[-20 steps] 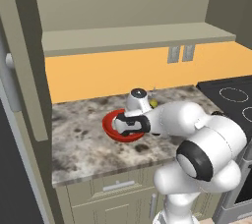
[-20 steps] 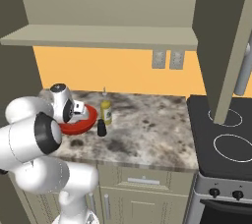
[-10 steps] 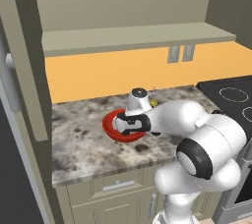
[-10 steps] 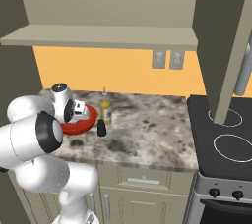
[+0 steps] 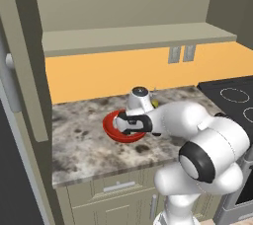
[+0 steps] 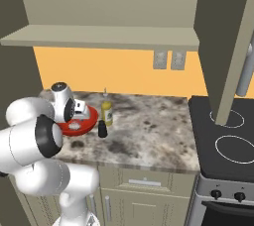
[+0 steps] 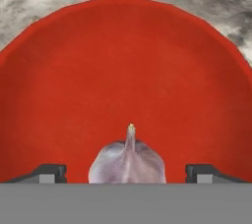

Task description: Retrieve the bottle and the shaker from the cabinet and place them next to the mixing bowl on the counter. Then add garlic from the fridge to the mixing bowl.

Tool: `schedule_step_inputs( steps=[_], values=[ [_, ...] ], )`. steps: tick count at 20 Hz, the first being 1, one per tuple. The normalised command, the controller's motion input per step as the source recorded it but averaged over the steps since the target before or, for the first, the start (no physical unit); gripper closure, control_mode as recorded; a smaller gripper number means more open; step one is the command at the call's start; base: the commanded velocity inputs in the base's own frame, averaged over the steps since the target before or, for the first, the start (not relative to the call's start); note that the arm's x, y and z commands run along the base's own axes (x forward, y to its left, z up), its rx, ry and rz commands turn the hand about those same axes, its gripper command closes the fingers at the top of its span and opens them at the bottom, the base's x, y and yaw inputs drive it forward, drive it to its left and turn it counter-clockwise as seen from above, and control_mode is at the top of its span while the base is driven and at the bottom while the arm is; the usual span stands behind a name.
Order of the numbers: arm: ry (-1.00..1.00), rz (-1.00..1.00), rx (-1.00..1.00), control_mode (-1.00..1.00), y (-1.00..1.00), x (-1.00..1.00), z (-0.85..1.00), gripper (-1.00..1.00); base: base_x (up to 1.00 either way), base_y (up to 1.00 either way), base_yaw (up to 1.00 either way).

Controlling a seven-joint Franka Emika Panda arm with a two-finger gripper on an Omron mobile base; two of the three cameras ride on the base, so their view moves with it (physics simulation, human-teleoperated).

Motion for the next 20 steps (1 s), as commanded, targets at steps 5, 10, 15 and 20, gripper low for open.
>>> schedule_step_inputs(
  steps=[5, 10, 15, 20],
  values=[
    [0.00, 0.00, 0.00, -1.00, 0.00, 0.00, 0.69, -1.00, 0.00, 0.00, 0.00],
    [0.00, 0.00, 0.00, -1.00, -0.01, -0.28, 0.72, -1.00, 0.00, 0.00, 0.00],
    [-0.03, 0.00, 0.01, -1.00, -0.10, -0.67, 0.57, -1.00, 0.00, 0.00, 0.00],
    [-0.03, -0.01, 0.00, -1.00, -0.34, -0.69, 0.56, -1.00, 0.00, 0.00, 0.00]
  ],
)
